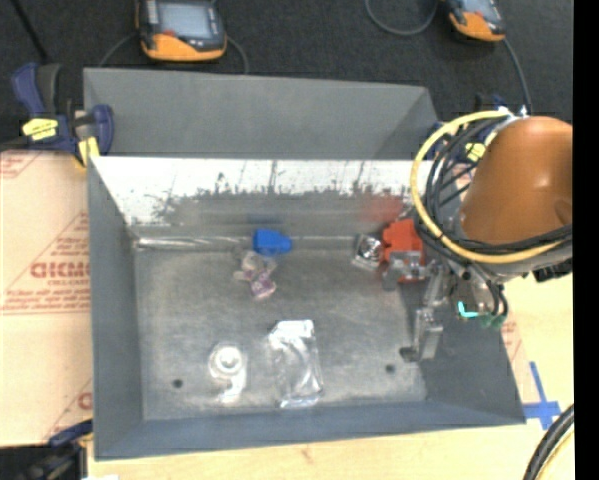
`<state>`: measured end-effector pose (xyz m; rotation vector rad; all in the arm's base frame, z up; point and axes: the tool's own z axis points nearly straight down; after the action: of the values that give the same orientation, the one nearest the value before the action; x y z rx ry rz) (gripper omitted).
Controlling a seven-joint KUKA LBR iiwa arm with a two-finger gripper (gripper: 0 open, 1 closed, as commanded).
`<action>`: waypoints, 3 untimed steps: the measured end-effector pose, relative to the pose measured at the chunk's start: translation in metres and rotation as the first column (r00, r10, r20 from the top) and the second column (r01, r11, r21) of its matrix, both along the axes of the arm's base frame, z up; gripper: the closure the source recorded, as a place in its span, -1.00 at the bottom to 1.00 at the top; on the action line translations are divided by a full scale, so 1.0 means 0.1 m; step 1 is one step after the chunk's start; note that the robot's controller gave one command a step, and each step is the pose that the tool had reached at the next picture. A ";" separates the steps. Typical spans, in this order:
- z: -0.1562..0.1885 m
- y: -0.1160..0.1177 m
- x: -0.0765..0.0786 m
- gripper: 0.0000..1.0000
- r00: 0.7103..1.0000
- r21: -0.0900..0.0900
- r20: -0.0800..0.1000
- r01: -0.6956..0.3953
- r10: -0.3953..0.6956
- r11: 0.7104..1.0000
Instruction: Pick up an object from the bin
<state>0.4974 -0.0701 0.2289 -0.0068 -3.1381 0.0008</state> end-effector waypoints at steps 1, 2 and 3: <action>-1.59 0.74 -0.18 -1.00 0.996 -0.001 0.018 -0.086 0.086 0.996; -1.59 0.73 -0.21 1.00 0.996 -0.001 0.009 -0.090 0.090 0.996; -0.87 0.75 -0.22 1.00 0.995 -0.001 0.012 -0.100 0.100 0.995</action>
Offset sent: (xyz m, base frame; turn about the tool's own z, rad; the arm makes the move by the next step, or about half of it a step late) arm -0.0217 0.0737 -0.1589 -0.0849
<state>0.4749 0.0052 0.1422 0.1516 -3.1462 0.0021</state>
